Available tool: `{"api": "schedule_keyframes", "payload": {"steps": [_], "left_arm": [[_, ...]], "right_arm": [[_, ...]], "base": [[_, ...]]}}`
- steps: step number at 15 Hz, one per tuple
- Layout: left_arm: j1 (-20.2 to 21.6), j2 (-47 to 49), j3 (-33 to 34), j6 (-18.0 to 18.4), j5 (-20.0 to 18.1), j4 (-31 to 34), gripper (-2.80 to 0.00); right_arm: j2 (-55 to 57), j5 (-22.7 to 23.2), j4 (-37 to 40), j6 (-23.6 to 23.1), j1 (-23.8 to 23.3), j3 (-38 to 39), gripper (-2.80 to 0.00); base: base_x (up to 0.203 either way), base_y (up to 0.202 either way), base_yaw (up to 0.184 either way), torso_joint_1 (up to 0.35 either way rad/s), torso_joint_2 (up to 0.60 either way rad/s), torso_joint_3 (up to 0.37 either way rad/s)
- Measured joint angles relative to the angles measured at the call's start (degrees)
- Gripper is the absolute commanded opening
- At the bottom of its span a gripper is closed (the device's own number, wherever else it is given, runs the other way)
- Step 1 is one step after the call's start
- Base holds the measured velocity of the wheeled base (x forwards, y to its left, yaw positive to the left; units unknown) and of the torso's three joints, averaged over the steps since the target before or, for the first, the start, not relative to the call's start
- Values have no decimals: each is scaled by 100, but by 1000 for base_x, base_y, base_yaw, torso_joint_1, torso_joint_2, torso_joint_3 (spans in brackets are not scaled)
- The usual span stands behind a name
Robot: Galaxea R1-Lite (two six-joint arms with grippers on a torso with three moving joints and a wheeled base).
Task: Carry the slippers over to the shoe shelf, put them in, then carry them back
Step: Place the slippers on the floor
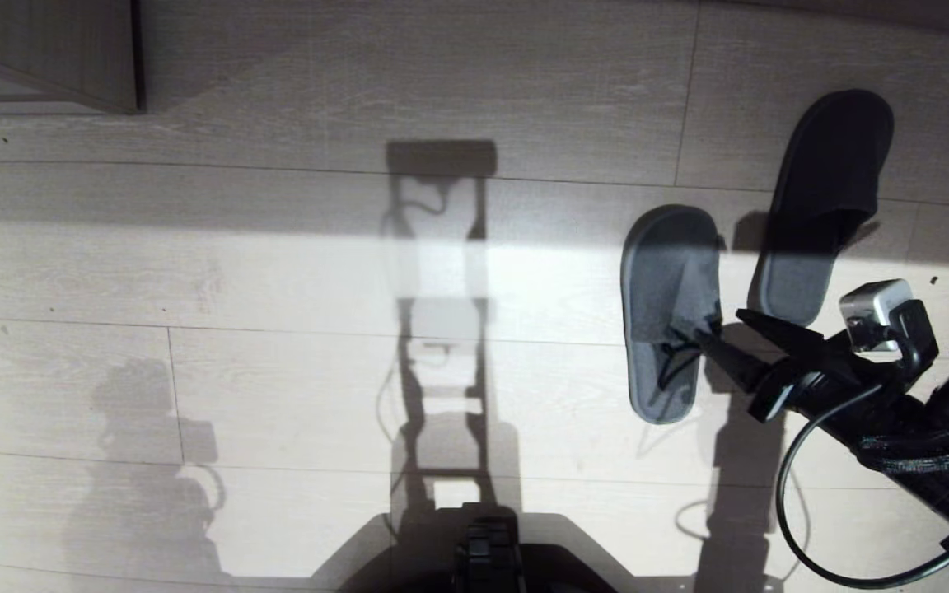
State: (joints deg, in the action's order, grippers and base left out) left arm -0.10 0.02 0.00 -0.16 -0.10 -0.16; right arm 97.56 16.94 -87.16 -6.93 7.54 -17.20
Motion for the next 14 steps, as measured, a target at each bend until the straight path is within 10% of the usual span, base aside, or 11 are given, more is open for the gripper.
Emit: {"api": "schedule_keyframes", "payload": {"steps": [6, 14], "left_arm": [[0, 0, 0, 0, 2, 0, -280], [2, 0, 0, 0, 0, 0, -280]], "right_arm": [[731, -1490, 4, -105, 767, -1020, -280], [1754, -1556, 10, -516, 600, -1930, -280]], "base": [[0, 0, 0, 0, 0, 0], [0, 0, 0, 0, 0, 0]]}}
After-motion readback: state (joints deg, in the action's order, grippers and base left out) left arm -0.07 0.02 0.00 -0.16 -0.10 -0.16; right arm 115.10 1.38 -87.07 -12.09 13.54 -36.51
